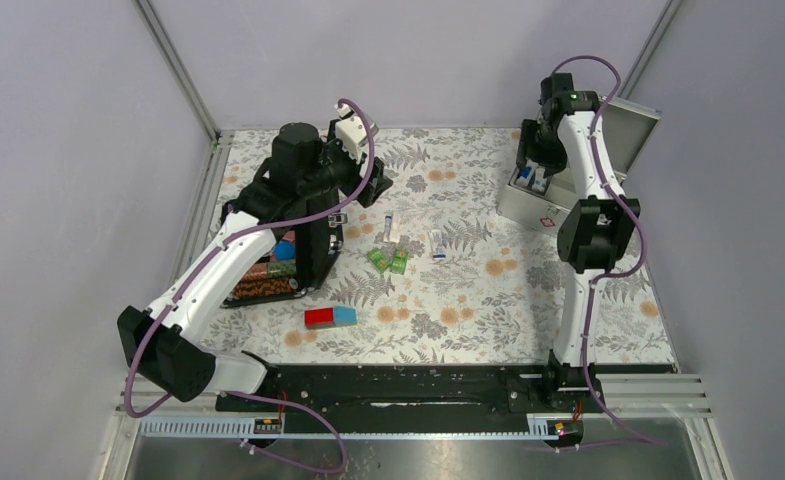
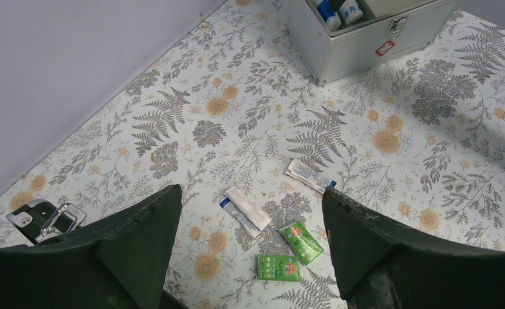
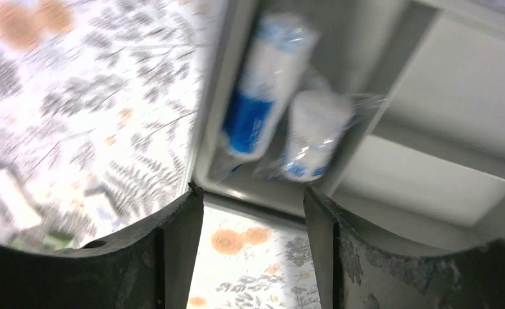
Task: Organize the medicine kit
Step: Place the pill bottle in the medicine box, then pick up the medical item at the center of the board.
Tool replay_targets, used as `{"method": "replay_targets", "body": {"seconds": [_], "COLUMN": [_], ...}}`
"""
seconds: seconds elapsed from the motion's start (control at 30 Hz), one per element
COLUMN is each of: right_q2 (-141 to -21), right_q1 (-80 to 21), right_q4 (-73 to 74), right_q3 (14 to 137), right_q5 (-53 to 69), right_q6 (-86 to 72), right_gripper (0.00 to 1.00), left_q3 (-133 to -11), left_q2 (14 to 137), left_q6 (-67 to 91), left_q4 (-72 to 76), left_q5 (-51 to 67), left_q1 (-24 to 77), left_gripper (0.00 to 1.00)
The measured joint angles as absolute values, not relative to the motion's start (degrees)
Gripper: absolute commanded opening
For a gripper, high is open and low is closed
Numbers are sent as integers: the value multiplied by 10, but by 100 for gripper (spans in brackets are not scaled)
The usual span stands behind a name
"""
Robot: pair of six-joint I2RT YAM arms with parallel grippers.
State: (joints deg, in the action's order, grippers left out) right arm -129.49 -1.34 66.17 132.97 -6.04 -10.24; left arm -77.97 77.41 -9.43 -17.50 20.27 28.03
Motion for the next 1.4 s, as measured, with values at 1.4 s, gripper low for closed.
{"method": "replay_targets", "body": {"seconds": [1.4], "right_q2": [-1418], "right_q1": [-270], "right_q4": [686], "right_q3": [1235], "right_q5": [99], "right_q6": [-16], "right_gripper": [53], "left_q3": [-726], "left_q2": [708], "left_q6": [-90], "left_q4": [-157], "left_q5": [185], "left_q1": [252], "left_gripper": [80]}}
